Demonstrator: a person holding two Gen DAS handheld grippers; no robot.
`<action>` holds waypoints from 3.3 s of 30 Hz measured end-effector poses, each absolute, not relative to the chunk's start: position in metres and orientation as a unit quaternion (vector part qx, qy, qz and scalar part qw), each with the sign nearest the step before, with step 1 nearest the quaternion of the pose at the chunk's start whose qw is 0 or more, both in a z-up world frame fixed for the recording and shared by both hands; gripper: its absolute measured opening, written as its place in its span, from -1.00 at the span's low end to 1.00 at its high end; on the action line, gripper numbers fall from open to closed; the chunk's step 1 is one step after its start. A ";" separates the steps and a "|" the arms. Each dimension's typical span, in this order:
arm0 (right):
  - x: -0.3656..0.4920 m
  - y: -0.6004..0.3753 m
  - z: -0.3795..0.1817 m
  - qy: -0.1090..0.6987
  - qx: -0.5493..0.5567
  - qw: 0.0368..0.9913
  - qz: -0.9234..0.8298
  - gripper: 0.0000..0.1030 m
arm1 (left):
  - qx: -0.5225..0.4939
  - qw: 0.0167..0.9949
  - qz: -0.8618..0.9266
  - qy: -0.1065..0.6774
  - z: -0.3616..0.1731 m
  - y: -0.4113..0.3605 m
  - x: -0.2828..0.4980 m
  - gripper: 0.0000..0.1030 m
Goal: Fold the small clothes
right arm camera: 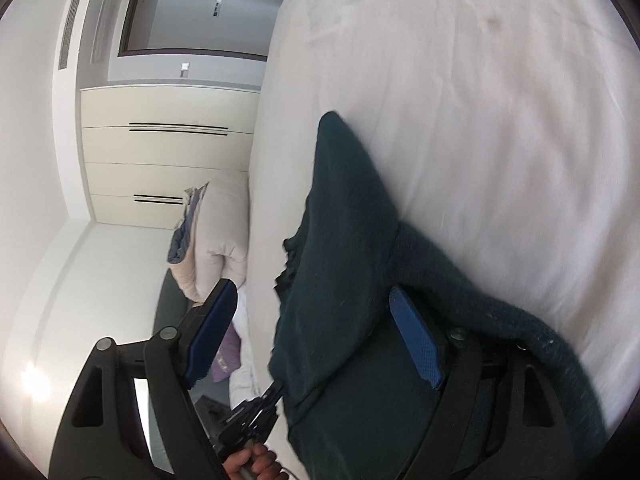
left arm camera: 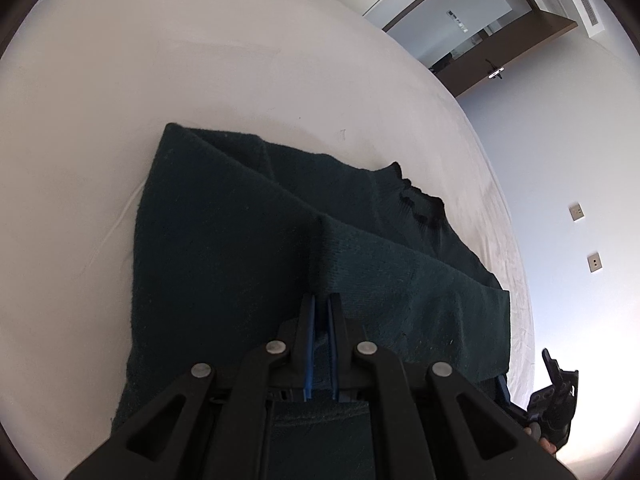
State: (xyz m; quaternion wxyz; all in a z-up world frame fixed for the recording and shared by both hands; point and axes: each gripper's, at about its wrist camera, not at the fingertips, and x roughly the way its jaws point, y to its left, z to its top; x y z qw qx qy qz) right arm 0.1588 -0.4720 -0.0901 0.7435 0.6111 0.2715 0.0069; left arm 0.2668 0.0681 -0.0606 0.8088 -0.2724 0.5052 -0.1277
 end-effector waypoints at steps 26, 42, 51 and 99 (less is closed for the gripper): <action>0.190 -0.480 -0.024 0.308 0.517 0.795 0.078 0.52 | -0.151 0.874 -0.045 0.460 -0.016 0.060 0.237 0.55; 0.264 -0.481 -0.074 0.392 0.454 0.792 0.118 0.52 | -0.029 0.882 -0.127 0.454 -0.065 -0.012 0.252 0.57; 0.192 -0.474 -0.059 0.388 0.425 0.812 0.091 0.53 | -0.111 0.878 -0.141 0.444 -0.044 0.022 0.216 0.58; -0.061 -0.413 -0.017 0.403 0.260 0.873 0.086 0.59 | -0.206 0.797 -0.142 0.551 -0.086 0.116 -0.056 -0.10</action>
